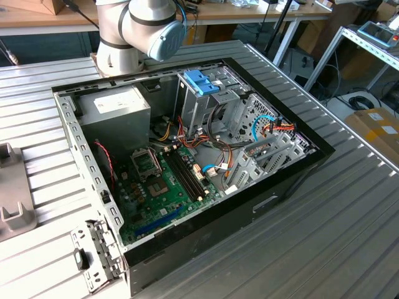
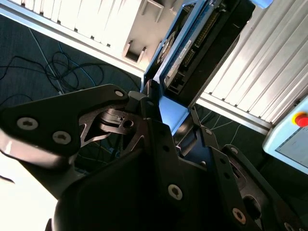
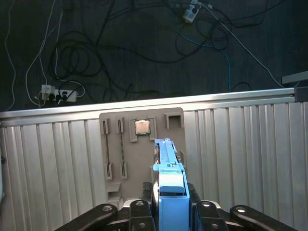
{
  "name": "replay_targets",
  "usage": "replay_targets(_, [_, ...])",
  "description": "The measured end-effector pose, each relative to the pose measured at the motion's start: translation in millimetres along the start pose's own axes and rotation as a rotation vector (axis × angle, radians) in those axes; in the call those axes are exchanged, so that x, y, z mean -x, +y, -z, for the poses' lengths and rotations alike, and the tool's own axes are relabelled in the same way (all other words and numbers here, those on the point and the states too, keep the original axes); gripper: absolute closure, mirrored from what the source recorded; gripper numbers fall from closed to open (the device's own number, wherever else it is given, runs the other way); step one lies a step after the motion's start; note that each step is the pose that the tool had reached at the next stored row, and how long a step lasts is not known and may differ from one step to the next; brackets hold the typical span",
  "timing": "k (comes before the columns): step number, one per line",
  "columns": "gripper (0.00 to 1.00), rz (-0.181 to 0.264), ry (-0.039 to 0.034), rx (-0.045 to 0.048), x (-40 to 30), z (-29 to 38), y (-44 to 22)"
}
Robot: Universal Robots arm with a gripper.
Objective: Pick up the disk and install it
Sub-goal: 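Pick up the disk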
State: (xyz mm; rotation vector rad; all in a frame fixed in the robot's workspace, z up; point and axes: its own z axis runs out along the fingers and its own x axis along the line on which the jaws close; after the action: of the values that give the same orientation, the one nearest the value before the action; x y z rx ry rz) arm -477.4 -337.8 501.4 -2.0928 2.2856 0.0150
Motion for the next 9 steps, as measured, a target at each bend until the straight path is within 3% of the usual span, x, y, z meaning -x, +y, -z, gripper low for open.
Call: replay_targets(9, [0.63,0.000,-0.0002,-0.0001,0.1,5.7,-0.1])
